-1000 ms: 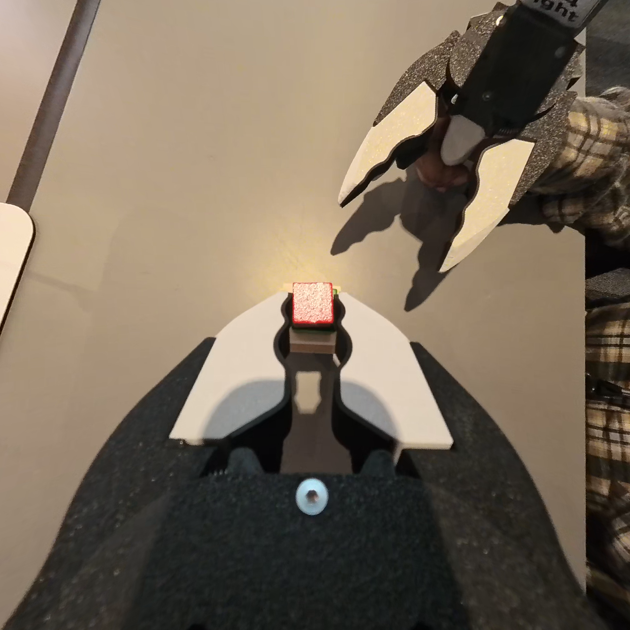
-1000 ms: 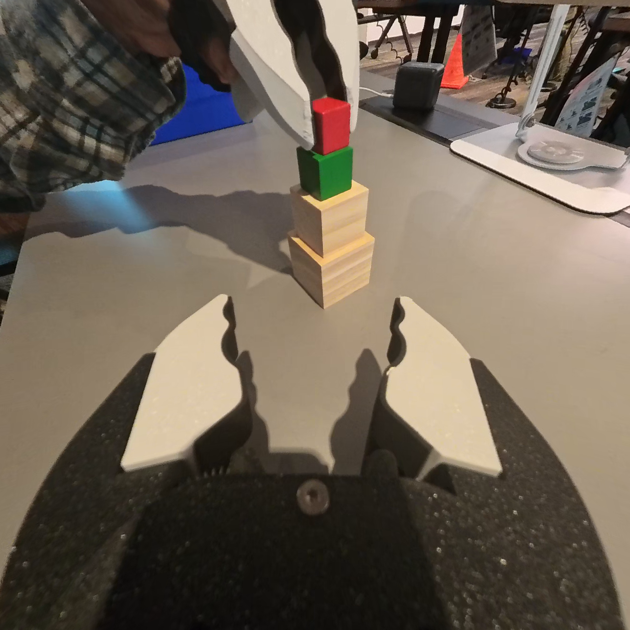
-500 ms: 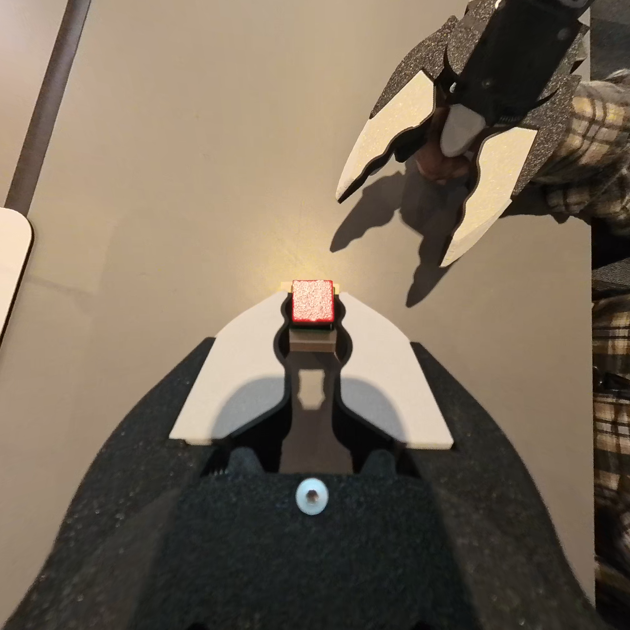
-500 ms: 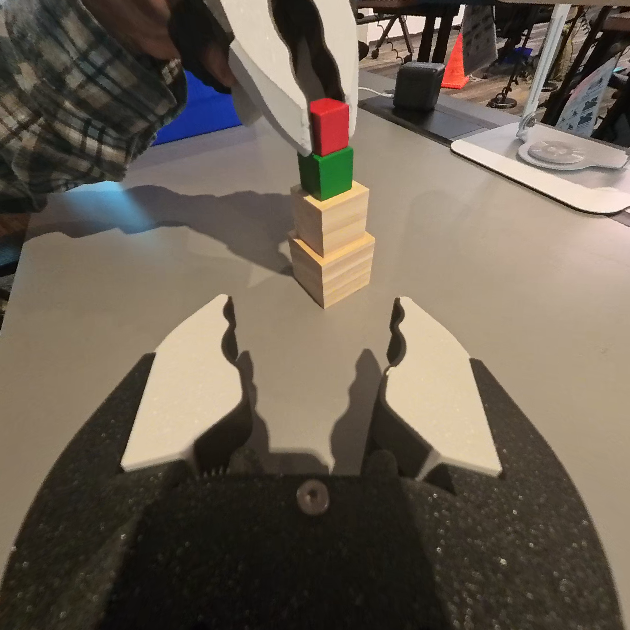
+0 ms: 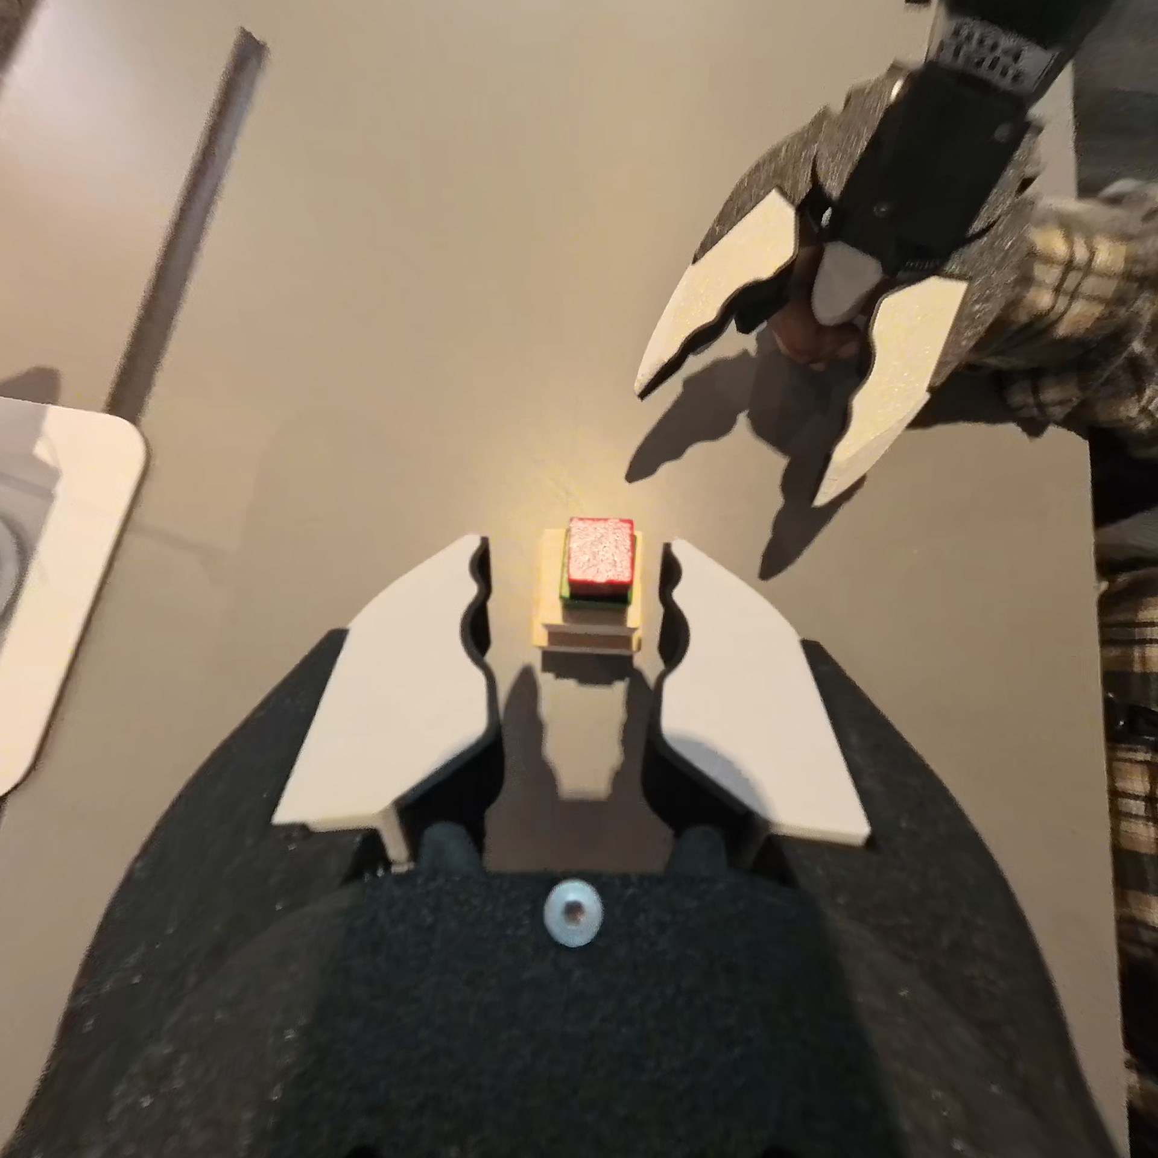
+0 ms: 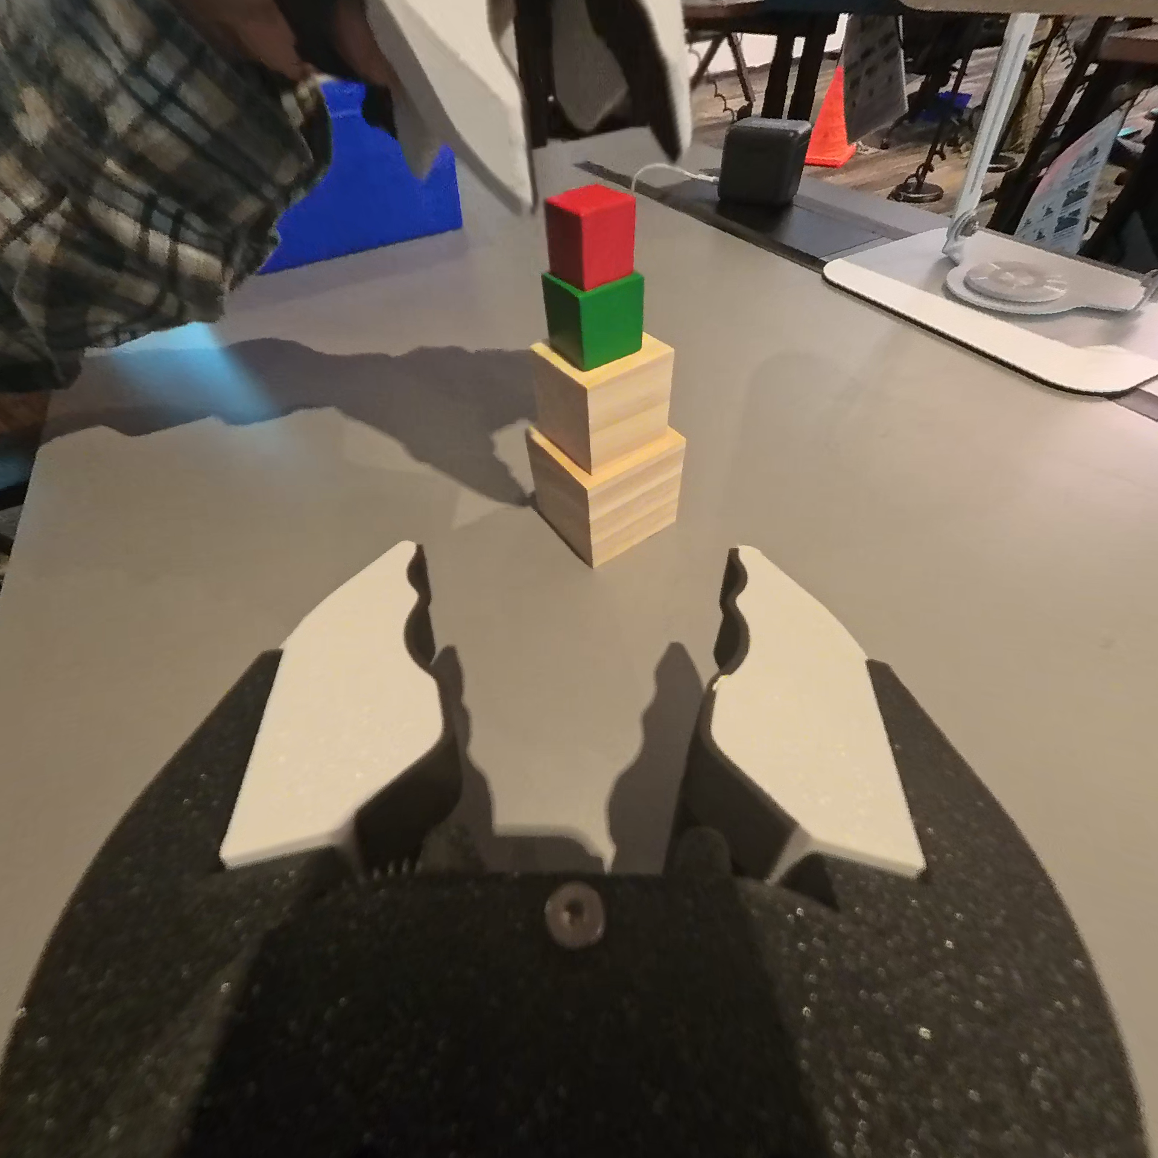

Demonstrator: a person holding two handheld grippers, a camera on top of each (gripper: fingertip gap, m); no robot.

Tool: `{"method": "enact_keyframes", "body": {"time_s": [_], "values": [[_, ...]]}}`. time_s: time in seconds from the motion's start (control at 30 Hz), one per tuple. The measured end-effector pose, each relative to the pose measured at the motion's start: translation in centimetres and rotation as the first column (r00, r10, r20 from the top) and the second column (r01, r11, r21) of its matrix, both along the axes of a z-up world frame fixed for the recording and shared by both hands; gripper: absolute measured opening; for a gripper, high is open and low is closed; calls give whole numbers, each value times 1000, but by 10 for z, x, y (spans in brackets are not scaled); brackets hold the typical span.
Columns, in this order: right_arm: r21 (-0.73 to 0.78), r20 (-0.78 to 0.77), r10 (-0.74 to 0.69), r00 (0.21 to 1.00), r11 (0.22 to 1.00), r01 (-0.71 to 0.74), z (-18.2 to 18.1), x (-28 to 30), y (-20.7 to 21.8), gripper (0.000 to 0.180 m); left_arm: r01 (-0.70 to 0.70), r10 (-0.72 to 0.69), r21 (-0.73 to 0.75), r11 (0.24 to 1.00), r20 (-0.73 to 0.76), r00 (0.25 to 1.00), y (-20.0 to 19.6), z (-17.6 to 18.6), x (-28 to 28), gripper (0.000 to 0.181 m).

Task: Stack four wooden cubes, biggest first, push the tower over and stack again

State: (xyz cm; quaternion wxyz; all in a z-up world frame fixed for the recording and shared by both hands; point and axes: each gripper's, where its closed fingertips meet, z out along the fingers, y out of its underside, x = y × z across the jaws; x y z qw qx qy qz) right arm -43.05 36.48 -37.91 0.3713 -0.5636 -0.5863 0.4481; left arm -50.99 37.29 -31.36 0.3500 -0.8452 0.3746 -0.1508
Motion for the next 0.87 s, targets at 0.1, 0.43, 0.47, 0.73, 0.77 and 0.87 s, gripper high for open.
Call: {"method": "enact_keyframes", "body": {"time_s": [0.1, 0.43, 0.47, 0.73, 0.77, 0.87], "values": [[-2, 1, -5, 1000, 1000, 5, 0, 0, 1, 89, -42, 34, 93, 995, 84, 996, -4, 29, -13, 62], [6, 12, -96, 995, 995, 96, 2, 5, 17, 92, -368, 283, 217, 904, 343, 896, -59, 4, -105, 75], [10, 13, -118, 993, 993, 118, 5, 5, 22, 92, -390, 304, 203, 898, 356, 884, -64, -6, -114, 75], [66, 272, -196, 942, 981, 185, 11, 5, 46, 54, -470, 325, 221, 854, 478, 816, -89, -30, -144, 68], [25, 341, -136, 930, 990, 136, 8, 6, 39, 0, -472, 332, 229, 851, 462, 823, -89, -31, -146, 68], [-132, 478, -183, 859, 952, 277, 6, 1, 46, 0, -484, 361, 261, 835, 406, 840, -89, -33, -150, 68]]}}
